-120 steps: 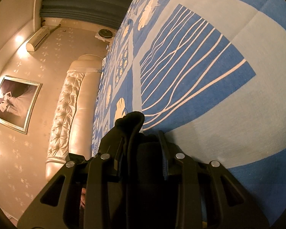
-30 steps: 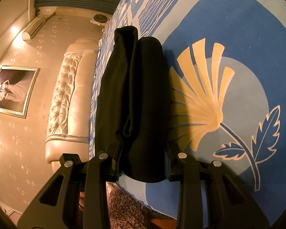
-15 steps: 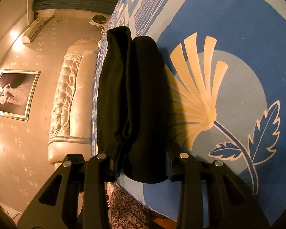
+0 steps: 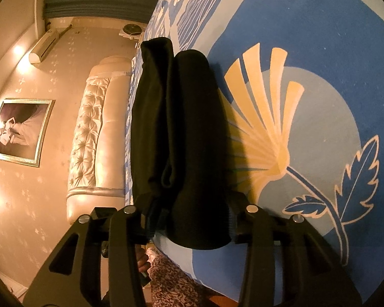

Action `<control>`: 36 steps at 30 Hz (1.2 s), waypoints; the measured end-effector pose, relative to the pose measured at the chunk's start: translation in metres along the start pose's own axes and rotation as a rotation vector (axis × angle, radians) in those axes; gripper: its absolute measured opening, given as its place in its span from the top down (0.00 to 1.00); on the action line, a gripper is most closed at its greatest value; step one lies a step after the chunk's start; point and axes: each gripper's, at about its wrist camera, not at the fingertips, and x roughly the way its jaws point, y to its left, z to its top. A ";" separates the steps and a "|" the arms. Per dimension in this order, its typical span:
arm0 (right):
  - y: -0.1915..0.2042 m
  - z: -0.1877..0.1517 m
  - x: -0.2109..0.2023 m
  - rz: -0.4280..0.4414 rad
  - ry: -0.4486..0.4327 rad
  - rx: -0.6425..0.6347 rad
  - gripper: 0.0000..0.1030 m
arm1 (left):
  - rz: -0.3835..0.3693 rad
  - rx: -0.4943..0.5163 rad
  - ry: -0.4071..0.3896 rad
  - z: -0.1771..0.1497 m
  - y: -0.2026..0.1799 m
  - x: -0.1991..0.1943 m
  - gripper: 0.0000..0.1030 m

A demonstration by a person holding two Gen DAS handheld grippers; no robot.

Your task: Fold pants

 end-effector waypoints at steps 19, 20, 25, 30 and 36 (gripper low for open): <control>0.004 -0.011 -0.030 -0.116 -0.065 0.004 0.37 | 0.137 0.086 -0.007 -0.012 -0.024 -0.002 0.16; 0.005 -0.014 -0.031 -0.132 -0.070 0.001 0.37 | 0.153 0.085 -0.014 -0.014 -0.025 -0.005 0.16; 0.014 -0.029 -0.041 -0.267 -0.125 -0.030 0.33 | 0.267 0.090 -0.067 -0.029 -0.029 -0.024 0.16; 0.040 -0.047 -0.046 -0.491 -0.225 -0.150 0.30 | 0.413 0.178 -0.133 -0.048 -0.049 -0.046 0.16; 0.076 -0.070 -0.043 -0.627 -0.313 -0.350 0.29 | 0.516 0.225 -0.186 -0.067 -0.060 -0.066 0.16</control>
